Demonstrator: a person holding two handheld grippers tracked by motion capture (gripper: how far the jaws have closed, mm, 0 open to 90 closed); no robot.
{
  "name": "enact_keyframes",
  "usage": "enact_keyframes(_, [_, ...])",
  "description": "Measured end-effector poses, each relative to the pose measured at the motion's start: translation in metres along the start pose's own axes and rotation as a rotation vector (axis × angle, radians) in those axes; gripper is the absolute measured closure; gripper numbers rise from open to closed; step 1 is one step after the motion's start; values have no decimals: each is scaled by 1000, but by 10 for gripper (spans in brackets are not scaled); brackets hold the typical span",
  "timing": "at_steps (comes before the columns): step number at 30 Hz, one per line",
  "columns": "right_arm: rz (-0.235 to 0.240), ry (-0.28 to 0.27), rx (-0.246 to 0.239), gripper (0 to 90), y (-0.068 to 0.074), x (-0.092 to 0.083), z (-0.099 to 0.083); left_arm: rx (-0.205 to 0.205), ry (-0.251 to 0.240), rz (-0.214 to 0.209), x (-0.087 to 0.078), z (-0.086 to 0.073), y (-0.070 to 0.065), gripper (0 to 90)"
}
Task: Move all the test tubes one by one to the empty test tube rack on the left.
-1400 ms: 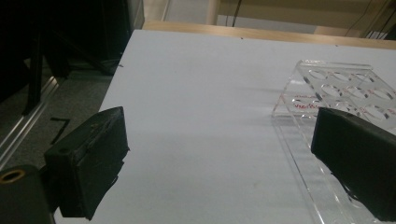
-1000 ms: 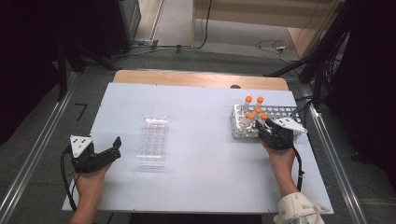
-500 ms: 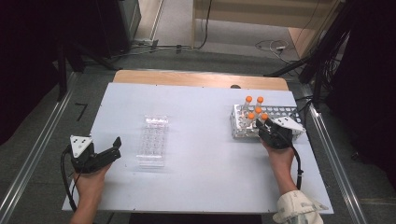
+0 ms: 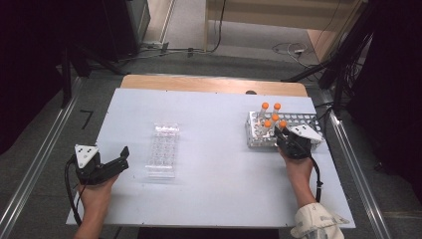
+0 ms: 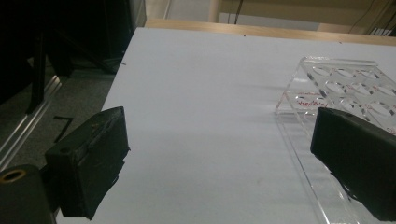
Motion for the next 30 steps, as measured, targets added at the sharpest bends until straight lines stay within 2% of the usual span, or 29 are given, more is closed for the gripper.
enact_keyframes(11, [-2, -60, 26, 715, -3, -11, 12, 3, 0, 7, 0, 0, 1, 46])
enact_keyframes(20, [-8, -103, 25, 715, -4, -20, 22, 5, 0, 6, 0, 0, 1, 46])
enact_keyframes(24, [-5, -114, 37, 715, -6, -27, 28, 8, 0, 5, -1, 0, 0, 46])
enact_keyframes(30, [4, -105, 26, 715, -5, -40, 31, 19, -8, 6, -3, 0, -1, 46])
Point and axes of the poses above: each handheld gripper's, and its own axes: x roughly forward along the jaws, z roughly out of its top, y roughly to its left, the point moved 3 cm from there along x, roughly forward along the jaws, and after that the axes turned 7 degrees about -z, right-handed, at the moved point
